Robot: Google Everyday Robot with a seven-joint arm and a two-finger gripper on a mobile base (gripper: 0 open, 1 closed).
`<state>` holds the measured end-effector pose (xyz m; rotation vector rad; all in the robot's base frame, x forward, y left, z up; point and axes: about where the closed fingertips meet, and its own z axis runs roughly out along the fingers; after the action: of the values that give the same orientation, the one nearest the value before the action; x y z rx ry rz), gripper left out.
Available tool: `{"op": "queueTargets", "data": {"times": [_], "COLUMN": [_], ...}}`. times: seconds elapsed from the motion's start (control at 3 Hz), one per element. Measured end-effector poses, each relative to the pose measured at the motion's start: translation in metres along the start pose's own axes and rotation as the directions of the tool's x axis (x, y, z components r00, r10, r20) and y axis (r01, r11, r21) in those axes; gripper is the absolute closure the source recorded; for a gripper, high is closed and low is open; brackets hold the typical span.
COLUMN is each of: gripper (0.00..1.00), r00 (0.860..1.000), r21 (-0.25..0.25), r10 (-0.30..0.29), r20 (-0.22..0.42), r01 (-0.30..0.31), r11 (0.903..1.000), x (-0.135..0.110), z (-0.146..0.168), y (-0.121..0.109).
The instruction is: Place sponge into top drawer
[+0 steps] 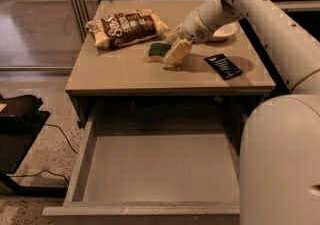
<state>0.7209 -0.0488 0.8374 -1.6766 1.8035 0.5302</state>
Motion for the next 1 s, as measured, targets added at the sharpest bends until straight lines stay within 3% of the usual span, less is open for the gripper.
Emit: {"op": "queueTargets", "data": {"times": [0.67,1.0], "gripper": [0.88,1.0], "r00": [1.0,1.0], "r21": [0.0,0.0], "r10": [0.0,0.0], "r20": [0.0,0.0], "r01": [0.0,0.0], "r11": [1.0,1.0], "x": [0.0,0.0], "z": [0.0001,0.0001], "y": [0.0,0.0]}}
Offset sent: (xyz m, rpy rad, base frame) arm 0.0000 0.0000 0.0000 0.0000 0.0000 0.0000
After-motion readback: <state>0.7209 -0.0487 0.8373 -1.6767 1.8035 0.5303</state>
